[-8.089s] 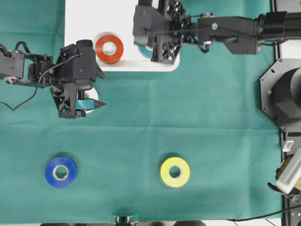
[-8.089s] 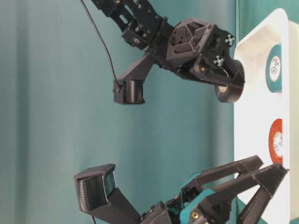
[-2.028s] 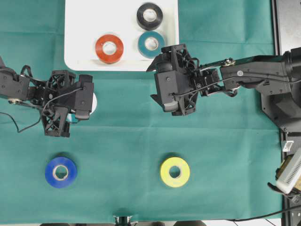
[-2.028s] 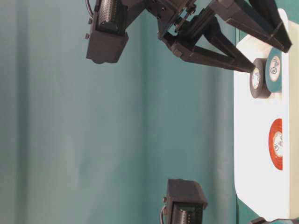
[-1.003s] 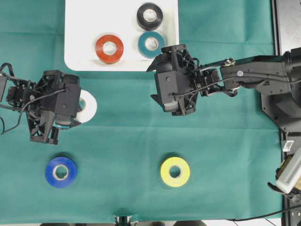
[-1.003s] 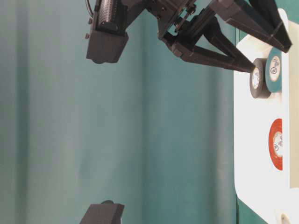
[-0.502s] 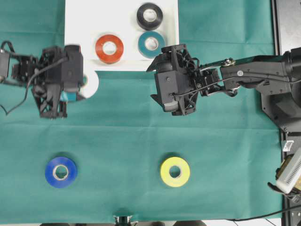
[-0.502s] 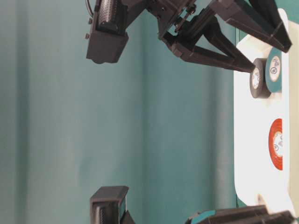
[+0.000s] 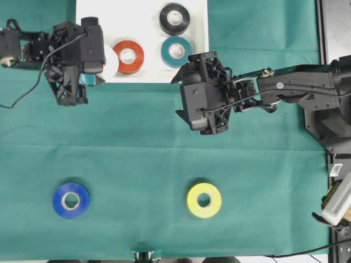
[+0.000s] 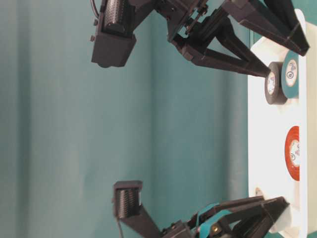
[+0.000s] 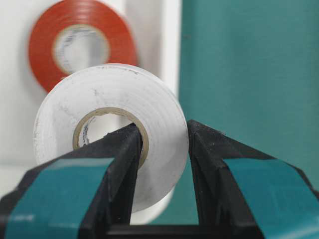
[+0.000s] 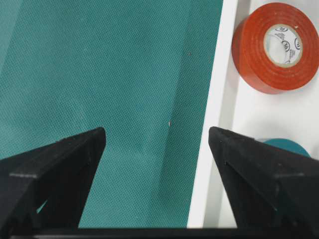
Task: Put the tape alternately from left to right into the white case.
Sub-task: 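Carry the white roll up into the tray's left side, then open the left gripper and withdraw it down from the tray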
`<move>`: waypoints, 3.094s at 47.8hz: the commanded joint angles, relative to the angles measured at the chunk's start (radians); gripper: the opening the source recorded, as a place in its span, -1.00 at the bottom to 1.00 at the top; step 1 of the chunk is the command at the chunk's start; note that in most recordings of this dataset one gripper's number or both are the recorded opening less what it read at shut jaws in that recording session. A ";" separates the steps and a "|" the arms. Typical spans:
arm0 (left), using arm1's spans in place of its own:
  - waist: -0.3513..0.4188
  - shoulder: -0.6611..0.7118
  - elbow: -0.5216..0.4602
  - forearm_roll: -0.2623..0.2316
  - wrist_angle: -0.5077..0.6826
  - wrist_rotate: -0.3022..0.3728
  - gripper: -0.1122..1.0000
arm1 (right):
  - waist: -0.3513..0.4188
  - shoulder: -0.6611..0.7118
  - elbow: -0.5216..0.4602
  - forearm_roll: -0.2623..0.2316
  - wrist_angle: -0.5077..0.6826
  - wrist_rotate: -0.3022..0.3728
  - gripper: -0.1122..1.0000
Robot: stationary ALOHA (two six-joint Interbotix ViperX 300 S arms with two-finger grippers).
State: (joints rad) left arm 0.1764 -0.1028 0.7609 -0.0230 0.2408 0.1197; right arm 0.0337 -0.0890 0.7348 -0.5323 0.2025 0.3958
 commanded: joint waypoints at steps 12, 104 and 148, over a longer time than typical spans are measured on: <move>0.060 0.029 -0.023 0.002 -0.014 0.037 -0.32 | 0.002 -0.011 -0.009 0.002 -0.026 0.002 0.65; 0.018 0.008 -0.015 0.000 -0.048 0.035 0.98 | 0.002 -0.009 -0.009 0.002 -0.028 0.002 0.65; -0.207 -0.017 0.017 -0.003 -0.046 -0.060 0.98 | 0.002 -0.009 -0.008 0.002 -0.028 0.002 0.65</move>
State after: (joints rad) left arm -0.0199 -0.0966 0.7839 -0.0245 0.1979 0.0706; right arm 0.0337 -0.0874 0.7348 -0.5323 0.1810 0.3958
